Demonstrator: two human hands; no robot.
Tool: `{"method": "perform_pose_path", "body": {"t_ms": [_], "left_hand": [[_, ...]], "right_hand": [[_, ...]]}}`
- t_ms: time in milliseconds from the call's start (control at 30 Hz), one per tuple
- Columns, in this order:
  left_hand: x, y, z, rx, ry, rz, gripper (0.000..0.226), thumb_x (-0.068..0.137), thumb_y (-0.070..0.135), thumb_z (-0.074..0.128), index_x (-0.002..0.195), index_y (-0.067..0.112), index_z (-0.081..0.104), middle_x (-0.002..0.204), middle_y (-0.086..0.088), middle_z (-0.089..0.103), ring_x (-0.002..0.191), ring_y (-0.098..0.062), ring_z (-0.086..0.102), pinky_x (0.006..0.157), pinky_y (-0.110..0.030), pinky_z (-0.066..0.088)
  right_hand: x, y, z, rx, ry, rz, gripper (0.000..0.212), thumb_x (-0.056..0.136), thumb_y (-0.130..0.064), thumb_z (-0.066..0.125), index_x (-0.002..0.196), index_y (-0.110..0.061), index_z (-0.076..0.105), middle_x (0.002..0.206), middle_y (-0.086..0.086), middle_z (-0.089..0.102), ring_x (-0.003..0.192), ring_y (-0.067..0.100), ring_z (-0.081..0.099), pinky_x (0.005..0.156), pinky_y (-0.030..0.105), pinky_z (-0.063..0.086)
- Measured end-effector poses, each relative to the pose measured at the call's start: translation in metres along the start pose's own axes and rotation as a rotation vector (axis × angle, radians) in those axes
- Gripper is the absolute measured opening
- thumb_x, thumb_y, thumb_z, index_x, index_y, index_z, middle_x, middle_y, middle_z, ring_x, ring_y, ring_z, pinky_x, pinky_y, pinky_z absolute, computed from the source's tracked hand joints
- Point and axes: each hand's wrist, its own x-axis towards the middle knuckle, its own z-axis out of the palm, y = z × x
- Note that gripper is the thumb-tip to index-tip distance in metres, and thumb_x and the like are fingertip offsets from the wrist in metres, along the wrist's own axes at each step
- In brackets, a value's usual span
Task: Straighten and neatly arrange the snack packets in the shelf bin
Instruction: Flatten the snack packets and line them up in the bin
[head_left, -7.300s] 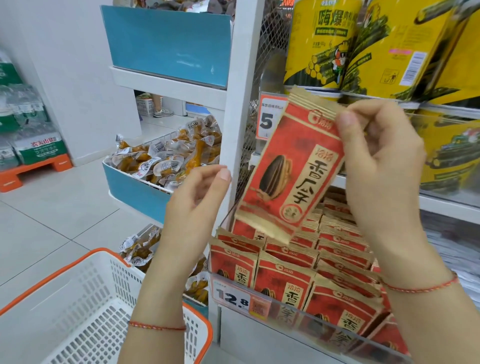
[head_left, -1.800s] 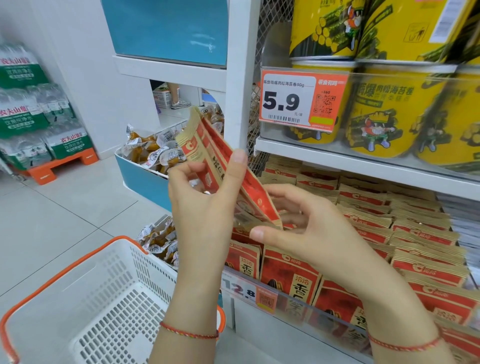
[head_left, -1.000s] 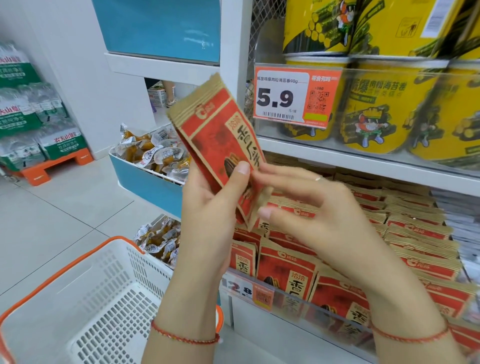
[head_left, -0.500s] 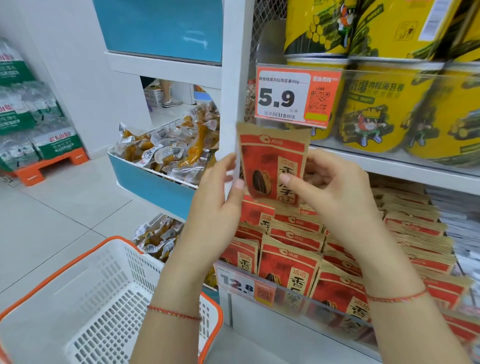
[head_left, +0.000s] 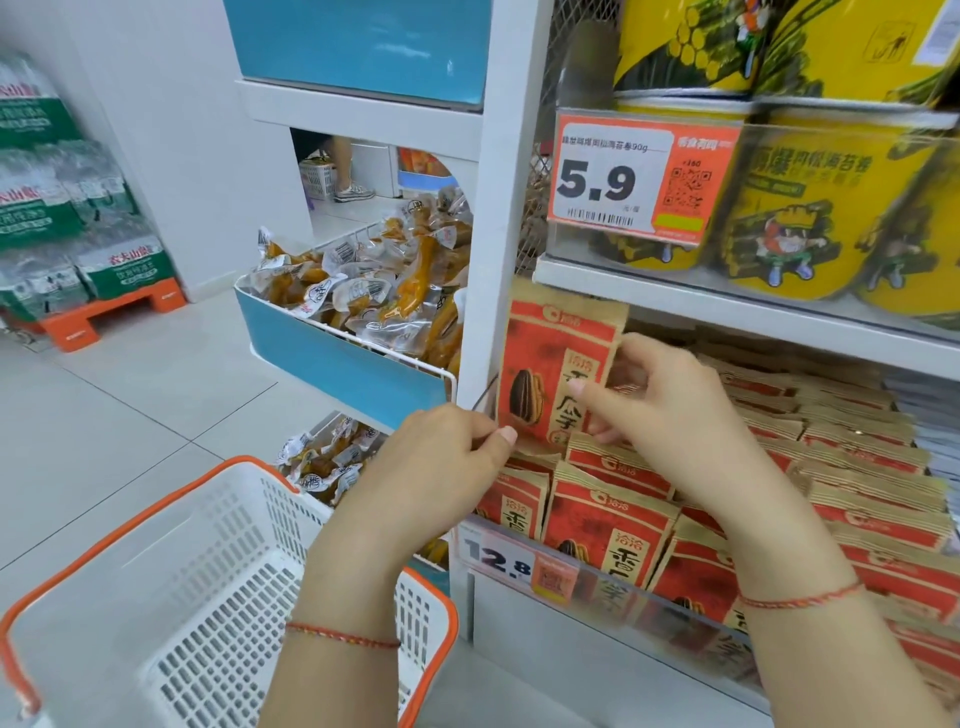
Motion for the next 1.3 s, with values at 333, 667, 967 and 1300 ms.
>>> {"method": "perform_pose_path", "body": {"t_ms": [333, 667, 967, 1300], "left_hand": [[0.000, -0.002, 0.000, 0.007, -0.023, 0.001, 0.043, 0.103, 0.042, 0.038, 0.074, 0.017, 0.059, 0.089, -0.004, 0.064, 0.079, -0.015, 0.058, 0.059, -0.023, 0.038], [0.003, -0.006, 0.003, -0.005, 0.001, 0.001, 0.043, 0.102, 0.043, 0.040, 0.079, 0.015, 0.064, 0.098, -0.005, 0.068, 0.086, -0.017, 0.061, 0.068, -0.027, 0.045], [0.002, -0.005, 0.002, 0.027, -0.006, -0.013, 0.041, 0.102, 0.046, 0.037, 0.100, 0.023, 0.071, 0.102, 0.003, 0.068, 0.081, -0.004, 0.056, 0.057, -0.015, 0.035], [0.000, -0.003, 0.001, 0.013, -0.022, -0.032, 0.041, 0.102, 0.047, 0.038, 0.102, 0.023, 0.070, 0.101, 0.002, 0.069, 0.087, -0.008, 0.060, 0.060, -0.017, 0.040]], "right_hand": [[0.000, -0.013, 0.005, -0.362, -0.009, -0.094, 0.052, 0.092, -0.035, 0.058, 0.141, -0.036, 0.039, 0.134, -0.008, 0.054, 0.121, 0.013, 0.050, 0.099, 0.036, 0.043], [0.020, -0.017, 0.017, -0.292, 0.170, -0.083, 0.007, 0.094, -0.023, 0.056, 0.094, -0.024, 0.063, 0.083, -0.008, 0.065, 0.086, 0.019, 0.064, 0.080, 0.035, 0.048], [0.013, -0.008, 0.018, -0.351, -0.030, 0.075, 0.015, 0.092, -0.013, 0.058, 0.093, -0.028, 0.054, 0.095, -0.001, 0.067, 0.088, 0.021, 0.067, 0.085, 0.039, 0.052], [0.003, -0.017, 0.013, -0.642, -0.119, -0.033, 0.048, 0.093, -0.005, 0.043, 0.133, -0.029, 0.055, 0.132, 0.001, 0.058, 0.120, 0.024, 0.053, 0.096, 0.037, 0.045]]}}
